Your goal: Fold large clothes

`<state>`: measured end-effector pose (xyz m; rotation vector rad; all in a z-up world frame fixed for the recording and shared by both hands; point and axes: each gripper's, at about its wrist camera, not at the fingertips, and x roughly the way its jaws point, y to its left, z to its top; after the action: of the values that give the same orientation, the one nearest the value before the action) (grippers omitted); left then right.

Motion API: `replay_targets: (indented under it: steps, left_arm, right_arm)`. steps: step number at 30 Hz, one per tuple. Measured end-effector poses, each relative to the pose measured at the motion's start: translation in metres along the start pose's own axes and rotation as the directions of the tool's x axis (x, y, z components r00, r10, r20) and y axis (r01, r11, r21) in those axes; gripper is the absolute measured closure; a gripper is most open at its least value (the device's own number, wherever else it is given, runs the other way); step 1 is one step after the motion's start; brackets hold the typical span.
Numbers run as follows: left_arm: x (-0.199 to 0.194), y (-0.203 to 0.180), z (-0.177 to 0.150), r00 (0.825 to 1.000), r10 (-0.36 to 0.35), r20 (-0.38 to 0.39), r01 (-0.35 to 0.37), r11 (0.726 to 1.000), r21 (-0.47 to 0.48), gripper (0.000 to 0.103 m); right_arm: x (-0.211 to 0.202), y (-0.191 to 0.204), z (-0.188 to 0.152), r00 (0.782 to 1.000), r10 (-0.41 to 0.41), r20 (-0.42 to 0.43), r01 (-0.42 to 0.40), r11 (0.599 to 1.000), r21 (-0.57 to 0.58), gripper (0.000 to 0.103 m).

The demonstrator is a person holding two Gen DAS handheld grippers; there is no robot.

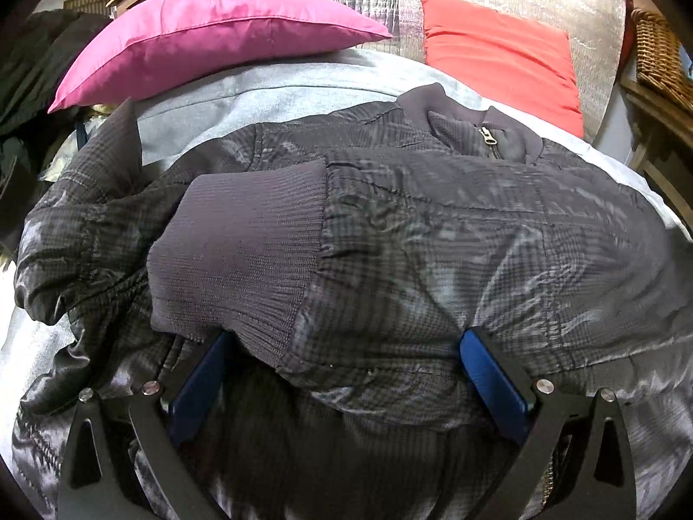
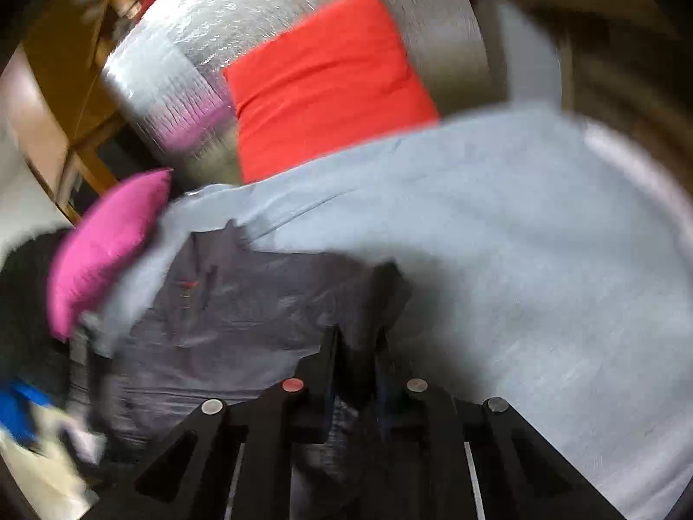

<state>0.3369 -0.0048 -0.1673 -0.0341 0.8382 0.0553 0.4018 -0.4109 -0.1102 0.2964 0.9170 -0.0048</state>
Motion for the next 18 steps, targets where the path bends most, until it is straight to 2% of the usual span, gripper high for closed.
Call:
replay_targets:
  steps: [1, 2, 3, 4, 5, 6, 7, 8, 10, 11, 13, 14, 15, 16, 18]
  left_arm:
    - [0.0, 0.001, 0.0, 1.0, -0.006, -0.002, 0.006, 1.0, -0.004, 0.0]
    - [0.0, 0.002, 0.0, 1.0, -0.007, -0.003, 0.007, 1.0, -0.006, 0.0]
    - [0.0, 0.001, -0.001, 1.0, -0.006, -0.003, 0.006, 1.0, -0.004, 0.0]
    - [0.0, 0.001, -0.001, 1.0, -0.005, -0.003, 0.005, 1.0, -0.004, 0.0]
    - [0.0, 0.002, 0.0, 1.0, -0.006, -0.003, 0.006, 1.0, -0.004, 0.0]
    - [0.0, 0.002, -0.001, 1.0, -0.006, -0.003, 0.006, 1.0, -0.005, 0.0]
    - [0.0, 0.002, 0.0, 1.0, -0.006, -0.004, 0.006, 1.0, -0.005, 0.0]
    - [0.001, 0.002, 0.0, 1.0, -0.006, -0.004, 0.006, 1.0, -0.004, 0.0]
    - [0.0, 0.002, -0.001, 1.0, -0.006, -0.004, 0.006, 1.0, -0.005, 0.0]
    - [0.0, 0.001, -0.001, 1.0, -0.006, -0.004, 0.006, 1.0, -0.004, 0.0]
    - [0.0, 0.001, -0.001, 1.0, -0.006, -0.004, 0.006, 1.0, -0.005, 0.0]
    - [0.0, 0.001, 0.0, 1.0, -0.007, -0.005, 0.007, 1.0, -0.005, 0.0]
    - [0.0, 0.001, -0.001, 1.0, -0.009, -0.005, 0.009, 1.0, -0.006, 0.0]
    - [0.0, 0.002, 0.0, 1.0, -0.01, -0.005, 0.01, 1.0, -0.007, 0.0]
    - [0.001, 0.002, 0.0, 1.0, -0.01, -0.005, 0.01, 1.0, -0.007, 0.0]
  right_arm:
    - [0.014, -0.004, -0.008, 0.998, -0.029, -0.047, 0.029, 1.0, -0.004, 0.085]
    - [0.014, -0.007, -0.013, 0.999, -0.024, -0.029, 0.024, 1.0, 0.006, 0.079]
    - [0.009, -0.011, -0.016, 1.0, -0.004, 0.002, 0.004, 0.999, 0.036, 0.078]
    - [0.001, -0.018, -0.017, 1.0, 0.019, 0.019, -0.021, 0.996, 0.086, 0.067]
    - [-0.006, -0.025, -0.018, 0.999, 0.045, 0.027, -0.048, 0.99, 0.136, 0.029]
    - [-0.017, -0.03, -0.021, 0.996, 0.078, 0.047, -0.086, 0.98, 0.178, 0.01]
    - [-0.029, -0.032, -0.024, 0.991, 0.1, 0.084, -0.115, 0.973, 0.202, 0.002]
    - [-0.04, -0.034, -0.028, 0.986, 0.134, 0.1, -0.153, 0.966, 0.209, 0.002]
    - [-0.052, -0.028, -0.042, 0.971, 0.233, 0.053, -0.239, 0.95, 0.199, 0.002]
    - [-0.05, -0.02, -0.046, 0.969, 0.246, 0.032, -0.248, 0.95, 0.192, 0.002]
    - [-0.039, -0.005, -0.066, 0.964, 0.251, -0.085, -0.237, 0.961, 0.141, 0.004]
    - [-0.034, 0.0, -0.073, 0.961, 0.249, -0.117, -0.235, 0.965, 0.119, 0.019]
    - [-0.029, 0.012, -0.081, 0.963, 0.216, -0.161, -0.21, 0.976, 0.054, 0.046]
    - [-0.029, 0.016, -0.084, 0.966, 0.196, -0.168, -0.195, 0.981, 0.025, 0.069]
    - [-0.05, 0.03, -0.085, 0.991, 0.109, -0.076, -0.116, 0.989, -0.088, 0.072]
